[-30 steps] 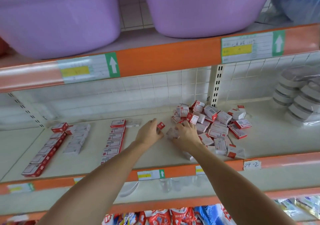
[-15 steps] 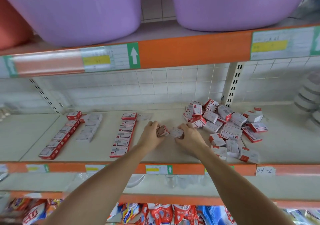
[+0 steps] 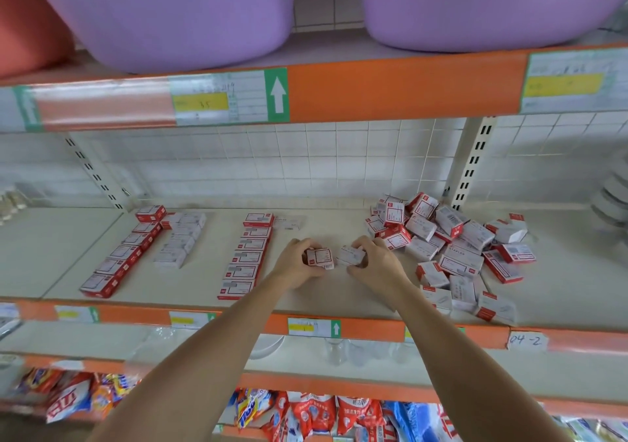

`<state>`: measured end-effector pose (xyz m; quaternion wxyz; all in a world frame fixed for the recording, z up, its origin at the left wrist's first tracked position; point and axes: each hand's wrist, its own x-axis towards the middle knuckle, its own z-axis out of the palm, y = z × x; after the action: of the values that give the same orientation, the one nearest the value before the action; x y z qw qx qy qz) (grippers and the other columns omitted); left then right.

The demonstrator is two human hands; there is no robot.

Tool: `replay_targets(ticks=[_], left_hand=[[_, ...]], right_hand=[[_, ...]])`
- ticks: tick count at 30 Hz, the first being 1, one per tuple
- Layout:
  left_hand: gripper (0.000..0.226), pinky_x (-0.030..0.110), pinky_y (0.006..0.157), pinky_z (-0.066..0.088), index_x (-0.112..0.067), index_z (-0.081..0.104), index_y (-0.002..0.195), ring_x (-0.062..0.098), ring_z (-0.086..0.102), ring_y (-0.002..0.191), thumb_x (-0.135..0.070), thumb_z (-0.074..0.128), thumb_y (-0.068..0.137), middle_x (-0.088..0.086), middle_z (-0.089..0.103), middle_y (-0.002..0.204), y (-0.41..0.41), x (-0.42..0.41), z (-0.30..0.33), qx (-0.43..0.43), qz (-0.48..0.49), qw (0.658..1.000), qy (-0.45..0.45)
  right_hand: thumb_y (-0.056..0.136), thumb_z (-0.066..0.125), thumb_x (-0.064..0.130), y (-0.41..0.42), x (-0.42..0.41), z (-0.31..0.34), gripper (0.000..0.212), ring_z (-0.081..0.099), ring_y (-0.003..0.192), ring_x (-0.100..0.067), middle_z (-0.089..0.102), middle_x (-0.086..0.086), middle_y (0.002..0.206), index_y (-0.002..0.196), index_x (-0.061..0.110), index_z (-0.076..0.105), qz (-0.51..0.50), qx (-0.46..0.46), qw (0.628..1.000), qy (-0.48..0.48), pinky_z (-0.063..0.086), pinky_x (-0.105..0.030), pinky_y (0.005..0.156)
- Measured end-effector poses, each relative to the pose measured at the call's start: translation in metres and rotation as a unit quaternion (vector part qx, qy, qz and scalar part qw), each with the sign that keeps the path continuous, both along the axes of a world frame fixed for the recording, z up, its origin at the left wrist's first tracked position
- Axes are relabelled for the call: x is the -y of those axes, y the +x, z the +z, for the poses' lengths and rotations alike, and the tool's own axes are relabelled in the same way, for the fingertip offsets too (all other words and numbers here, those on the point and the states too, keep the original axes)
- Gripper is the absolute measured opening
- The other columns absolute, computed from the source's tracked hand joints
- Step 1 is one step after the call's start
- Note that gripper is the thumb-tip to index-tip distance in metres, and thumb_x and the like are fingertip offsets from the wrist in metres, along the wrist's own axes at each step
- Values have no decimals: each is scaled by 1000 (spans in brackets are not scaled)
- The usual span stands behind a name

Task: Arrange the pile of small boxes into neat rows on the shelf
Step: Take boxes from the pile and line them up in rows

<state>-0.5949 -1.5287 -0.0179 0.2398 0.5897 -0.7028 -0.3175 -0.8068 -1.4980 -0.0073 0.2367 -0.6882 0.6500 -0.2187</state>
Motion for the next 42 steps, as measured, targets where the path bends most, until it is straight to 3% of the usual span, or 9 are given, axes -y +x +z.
replay_targets(ticks=[3, 9, 16, 23, 26, 34, 37, 39, 42], left_hand=[[50, 7, 76, 38, -25, 63, 114, 16, 55, 95, -11, 85, 71, 2, 48, 111, 4, -1, 1, -8, -9, 1000, 8], [49, 27, 89, 46, -31, 62, 111, 19, 57, 97, -15, 85, 70, -2, 48, 109, 1, -1, 2, -5, -12, 1000, 5], [54, 33, 88, 50, -23, 64, 115, 15, 58, 98, -29, 88, 67, -2, 52, 107, -2, -5, 0, -9, 18, 1000, -2], [57, 34, 93, 50, -25, 62, 119, 16, 57, 103, -28, 87, 67, -2, 52, 111, -1, -5, 2, -7, 15, 1000, 22], [57, 34, 93, 50, -24, 62, 119, 17, 58, 103, -29, 86, 68, 0, 53, 112, -1, -5, 3, 0, 16, 1000, 24], [57, 34, 95, 49, -23, 61, 120, 17, 58, 105, -27, 86, 69, 1, 54, 115, -1, -6, 4, -2, 15, 999, 31], [56, 34, 95, 49, -23, 62, 119, 18, 58, 104, -27, 87, 69, 1, 53, 114, -1, -6, 4, -9, 14, 999, 30], [55, 34, 95, 49, -22, 63, 118, 18, 58, 103, -26, 87, 69, 1, 53, 113, -1, -7, 4, -12, 14, 999, 31], [55, 33, 94, 49, -23, 63, 118, 17, 58, 102, -24, 87, 68, 1, 53, 112, -1, -6, 3, -8, 14, 1000, 27]], right_hand=[[80, 74, 28, -2, 3, 0, 41, 58, 92, -17, 46, 3, 109, 114, 31, 52, 5, 9, 1000, 4, 38, -16, 57], [79, 76, 27, -4, 4, -3, 41, 57, 90, -15, 48, 2, 110, 114, 29, 55, 13, 21, 1000, 4, 43, -19, 62], [78, 66, 61, 5, -2, 2, 53, 58, 82, -14, 57, 6, 91, 105, 21, 47, -38, 11, 999, 16, 40, -27, 59], [92, 55, 43, 4, 0, 4, 27, 60, 75, -19, 61, 3, 79, 94, 16, 55, -38, 56, 997, 24, 36, -26, 54], [99, 46, 34, 5, 0, 7, 40, 50, 62, -24, 48, -8, 63, 68, 8, 48, -38, 75, 996, 26, 29, -30, 50], [102, 36, 40, 4, 4, 4, 44, 53, 67, -22, 52, -6, 69, 71, 12, 48, -31, 65, 996, 53, 35, -31, 58], [98, 47, 41, 2, 5, 1, 17, 59, 83, -15, 58, 8, 88, 96, 27, 57, -11, 62, 997, 46, 45, -31, 70], [92, 58, 37, 0, 4, -1, 36, 60, 101, -15, 58, 10, 114, 126, 30, 52, -2, 44, 998, 37, 50, -34, 81], [86, 65, 31, -1, 4, -2, 46, 57, 102, -14, 52, 9, 128, 130, 30, 49, 6, 24, 999, 24, 54, -39, 84]])
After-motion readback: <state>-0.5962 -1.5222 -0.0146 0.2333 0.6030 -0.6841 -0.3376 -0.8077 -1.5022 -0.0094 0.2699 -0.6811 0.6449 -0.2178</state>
